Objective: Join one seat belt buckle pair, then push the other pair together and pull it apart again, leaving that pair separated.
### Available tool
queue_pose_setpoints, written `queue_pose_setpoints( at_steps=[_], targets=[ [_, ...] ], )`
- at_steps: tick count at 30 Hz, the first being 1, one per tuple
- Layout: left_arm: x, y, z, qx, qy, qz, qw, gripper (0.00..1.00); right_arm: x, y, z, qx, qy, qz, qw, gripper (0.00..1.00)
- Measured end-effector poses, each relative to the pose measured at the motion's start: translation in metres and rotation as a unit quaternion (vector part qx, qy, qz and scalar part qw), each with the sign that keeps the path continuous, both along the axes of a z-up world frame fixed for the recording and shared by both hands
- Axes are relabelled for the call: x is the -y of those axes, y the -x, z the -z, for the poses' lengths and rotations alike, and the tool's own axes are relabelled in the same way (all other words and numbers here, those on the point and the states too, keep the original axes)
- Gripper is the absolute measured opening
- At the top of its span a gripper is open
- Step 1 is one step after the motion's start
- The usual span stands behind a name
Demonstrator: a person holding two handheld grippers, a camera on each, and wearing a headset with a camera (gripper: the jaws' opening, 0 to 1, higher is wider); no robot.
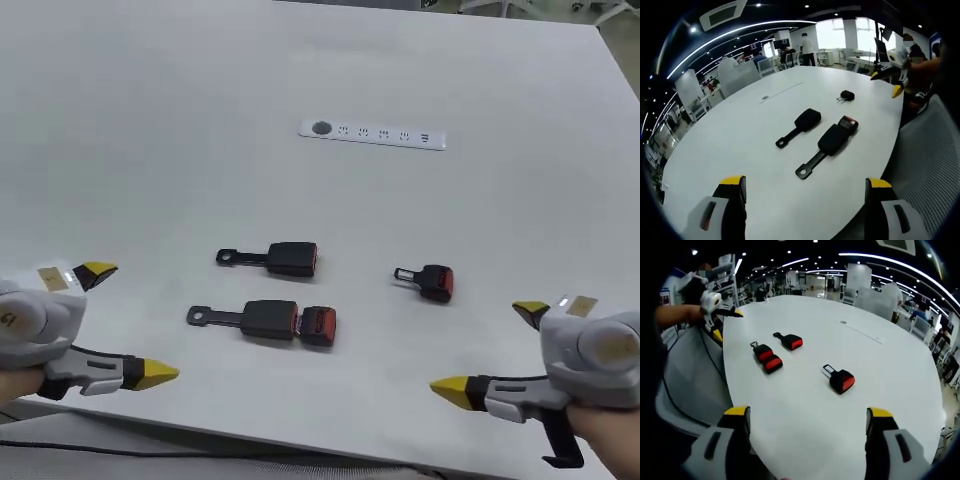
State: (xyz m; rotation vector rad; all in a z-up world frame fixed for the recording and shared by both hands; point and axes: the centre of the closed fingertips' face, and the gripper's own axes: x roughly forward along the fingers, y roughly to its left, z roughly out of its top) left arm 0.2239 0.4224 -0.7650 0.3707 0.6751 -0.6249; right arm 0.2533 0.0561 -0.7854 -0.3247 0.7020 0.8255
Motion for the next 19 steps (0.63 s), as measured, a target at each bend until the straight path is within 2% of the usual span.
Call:
queue_pose_setpoints(
  at_steps=[6,7,12,16,19],
  targets=[
    [0.0,-0.003,-0.006,0.009,0.021,-0.014,0.9996,1.0,0.0,0.007,0.004,-0.004,-0.005,0.004,1.0,0.97],
    [0.001,-0.003,-0.008,0.011,0.033,-0.014,0.9993,1.0,0.0,0.007,0.004,-0.004,-0.006,0.005,1.0,0.97],
    [-0.004,-0.006,-0.015,0.017,0.057,-0.036,0.9976,1.0,0.001,0.01,0.003,-0.008,-0.016,0.012,0.9998,0.97],
    [-0.012,-0.006,-0.013,0.024,0.039,-0.038,0.9983,0.98,0.003,0.01,0.004,-0.006,-0.014,0.012,0.9998,0.97],
    [-0.014,-0.005,-0.014,0.023,0.047,-0.043,0.9977,0.98,0.003,0.009,0.004,-0.005,-0.015,0.013,0.9998,0.97]
  ],
)
